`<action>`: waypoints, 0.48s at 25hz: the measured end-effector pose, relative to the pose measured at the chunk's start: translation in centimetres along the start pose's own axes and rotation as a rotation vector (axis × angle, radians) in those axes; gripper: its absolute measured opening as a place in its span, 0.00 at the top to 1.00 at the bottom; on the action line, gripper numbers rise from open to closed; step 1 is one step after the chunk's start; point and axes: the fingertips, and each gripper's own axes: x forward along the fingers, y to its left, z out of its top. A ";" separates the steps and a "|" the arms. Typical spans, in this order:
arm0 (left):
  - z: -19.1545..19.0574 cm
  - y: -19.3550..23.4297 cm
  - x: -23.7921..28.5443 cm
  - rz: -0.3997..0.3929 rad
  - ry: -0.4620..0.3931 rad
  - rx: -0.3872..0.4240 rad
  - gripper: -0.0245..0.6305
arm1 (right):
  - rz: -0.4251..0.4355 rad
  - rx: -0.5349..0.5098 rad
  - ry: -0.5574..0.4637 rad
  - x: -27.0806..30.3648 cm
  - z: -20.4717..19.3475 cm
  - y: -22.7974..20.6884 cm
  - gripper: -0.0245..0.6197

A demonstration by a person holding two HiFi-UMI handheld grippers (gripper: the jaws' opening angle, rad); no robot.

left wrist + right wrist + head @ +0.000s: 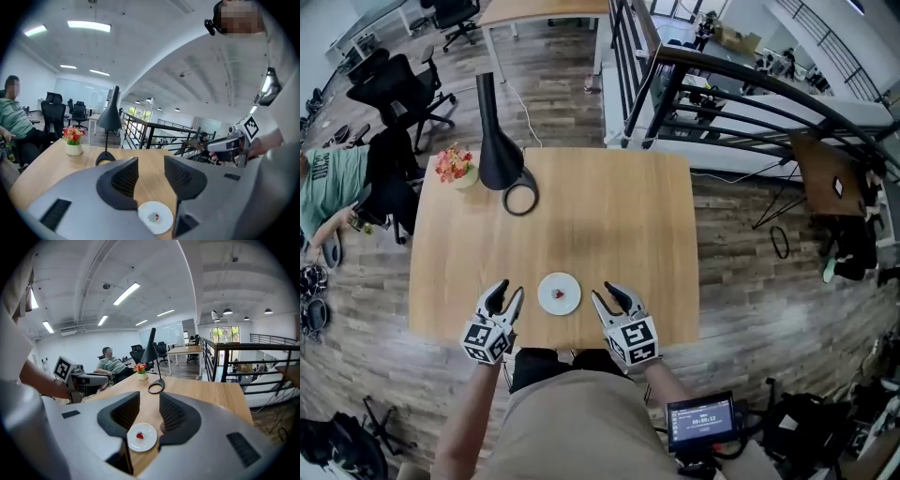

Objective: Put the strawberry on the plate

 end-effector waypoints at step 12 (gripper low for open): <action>9.0 -0.1 -6.3 0.071 -0.203 0.021 0.73 | 0.007 -0.079 -0.134 -1.6 6.8 1.3 0.75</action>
